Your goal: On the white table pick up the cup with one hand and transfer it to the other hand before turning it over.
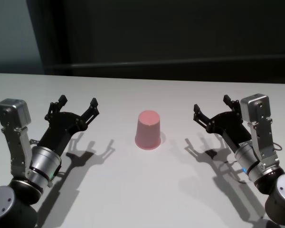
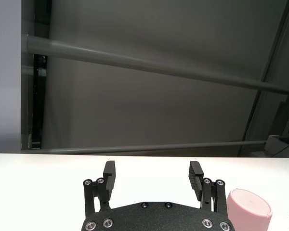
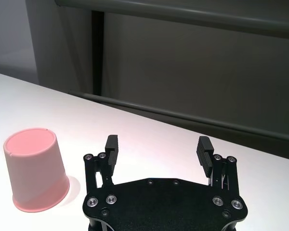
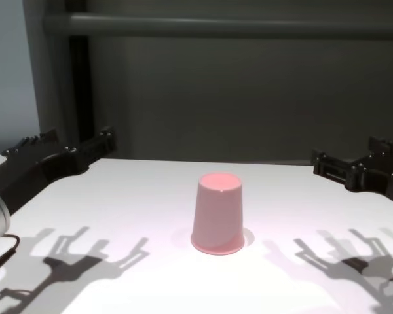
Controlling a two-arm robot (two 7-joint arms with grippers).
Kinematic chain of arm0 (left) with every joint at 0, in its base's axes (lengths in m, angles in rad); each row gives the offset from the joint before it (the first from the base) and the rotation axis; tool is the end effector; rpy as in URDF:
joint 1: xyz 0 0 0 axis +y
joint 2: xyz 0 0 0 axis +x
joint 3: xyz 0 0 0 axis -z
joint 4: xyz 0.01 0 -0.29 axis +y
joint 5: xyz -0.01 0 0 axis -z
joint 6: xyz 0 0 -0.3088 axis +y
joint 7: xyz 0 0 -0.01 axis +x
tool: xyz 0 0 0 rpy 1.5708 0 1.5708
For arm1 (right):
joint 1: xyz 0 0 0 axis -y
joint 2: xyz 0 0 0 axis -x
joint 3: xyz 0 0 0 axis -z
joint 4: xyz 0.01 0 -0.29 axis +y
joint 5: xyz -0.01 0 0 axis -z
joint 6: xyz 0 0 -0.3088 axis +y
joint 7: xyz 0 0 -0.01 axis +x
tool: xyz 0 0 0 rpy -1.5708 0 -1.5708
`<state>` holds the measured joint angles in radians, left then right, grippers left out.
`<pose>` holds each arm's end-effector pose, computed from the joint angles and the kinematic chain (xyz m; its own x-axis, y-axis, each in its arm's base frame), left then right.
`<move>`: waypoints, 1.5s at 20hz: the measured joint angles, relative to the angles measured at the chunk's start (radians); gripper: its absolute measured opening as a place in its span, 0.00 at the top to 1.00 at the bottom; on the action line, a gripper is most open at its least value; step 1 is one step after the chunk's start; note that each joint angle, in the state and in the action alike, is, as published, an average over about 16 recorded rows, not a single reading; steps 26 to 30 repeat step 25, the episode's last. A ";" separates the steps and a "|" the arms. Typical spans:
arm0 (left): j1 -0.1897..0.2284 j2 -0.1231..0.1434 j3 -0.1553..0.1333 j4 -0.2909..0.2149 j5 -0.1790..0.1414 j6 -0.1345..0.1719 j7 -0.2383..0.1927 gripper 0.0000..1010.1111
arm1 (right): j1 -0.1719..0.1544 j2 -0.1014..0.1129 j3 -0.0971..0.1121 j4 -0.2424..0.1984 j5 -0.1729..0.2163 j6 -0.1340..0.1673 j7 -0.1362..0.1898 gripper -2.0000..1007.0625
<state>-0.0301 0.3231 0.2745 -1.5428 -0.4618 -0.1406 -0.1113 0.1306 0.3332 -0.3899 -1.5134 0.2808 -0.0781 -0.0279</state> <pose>0.3257 0.0139 -0.3101 0.3415 0.9303 -0.1336 -0.9396 0.3347 -0.0708 0.3450 0.0137 -0.2983 0.3172 -0.9453 0.0760 0.9472 0.3197 0.0234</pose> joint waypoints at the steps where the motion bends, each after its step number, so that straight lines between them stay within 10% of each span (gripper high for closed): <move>1: 0.000 0.000 0.000 0.000 0.000 0.000 0.000 0.01 | 0.000 0.000 0.000 0.000 0.000 0.000 0.000 0.01; 30: 0.000 0.000 0.000 0.000 0.000 0.000 0.000 0.01 | 0.000 0.000 0.000 0.000 0.000 0.000 0.000 0.01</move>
